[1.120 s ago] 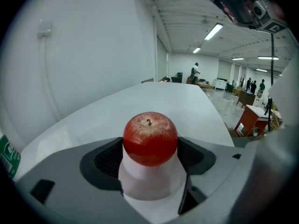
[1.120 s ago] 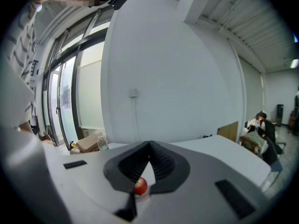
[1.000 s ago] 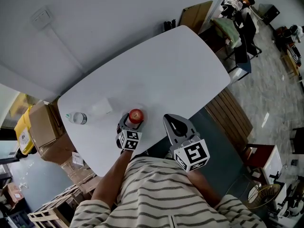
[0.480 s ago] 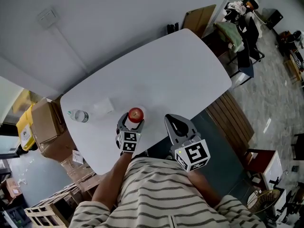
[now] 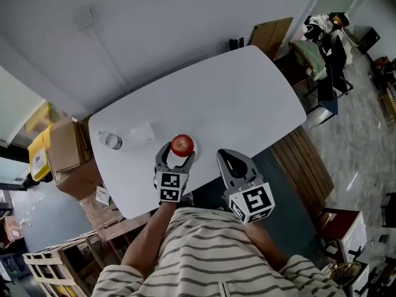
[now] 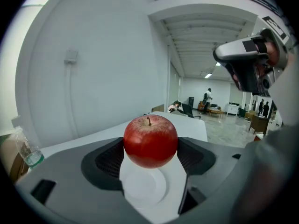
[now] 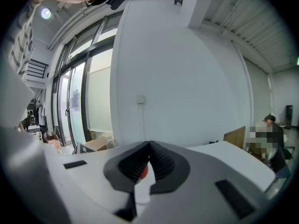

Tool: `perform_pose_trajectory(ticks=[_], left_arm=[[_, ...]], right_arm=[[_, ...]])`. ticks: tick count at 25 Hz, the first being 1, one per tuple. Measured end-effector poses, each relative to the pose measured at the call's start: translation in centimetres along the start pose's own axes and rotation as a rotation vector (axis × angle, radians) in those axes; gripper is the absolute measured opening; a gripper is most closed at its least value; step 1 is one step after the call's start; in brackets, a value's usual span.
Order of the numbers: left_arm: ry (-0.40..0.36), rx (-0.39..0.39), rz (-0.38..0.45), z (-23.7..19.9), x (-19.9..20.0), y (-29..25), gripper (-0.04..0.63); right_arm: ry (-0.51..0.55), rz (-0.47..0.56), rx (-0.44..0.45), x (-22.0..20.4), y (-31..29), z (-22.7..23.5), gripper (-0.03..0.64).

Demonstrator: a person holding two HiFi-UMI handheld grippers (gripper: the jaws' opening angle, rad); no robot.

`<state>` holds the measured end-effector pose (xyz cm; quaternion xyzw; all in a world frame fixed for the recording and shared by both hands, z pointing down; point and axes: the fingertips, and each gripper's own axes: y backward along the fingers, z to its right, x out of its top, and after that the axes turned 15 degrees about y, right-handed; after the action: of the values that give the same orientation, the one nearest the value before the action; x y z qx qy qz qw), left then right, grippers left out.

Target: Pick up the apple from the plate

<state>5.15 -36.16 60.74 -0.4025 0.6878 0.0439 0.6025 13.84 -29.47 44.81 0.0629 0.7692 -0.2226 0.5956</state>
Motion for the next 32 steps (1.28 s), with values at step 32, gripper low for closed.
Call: perform_pose_trajectory(ticks=[32], left_arm=[[0.07, 0.098, 0.291, 6.4, 10.8, 14.0, 0.357]], right_arm=[[0.033, 0.124, 0.077, 3.5, 3.3, -3.7, 0.014]])
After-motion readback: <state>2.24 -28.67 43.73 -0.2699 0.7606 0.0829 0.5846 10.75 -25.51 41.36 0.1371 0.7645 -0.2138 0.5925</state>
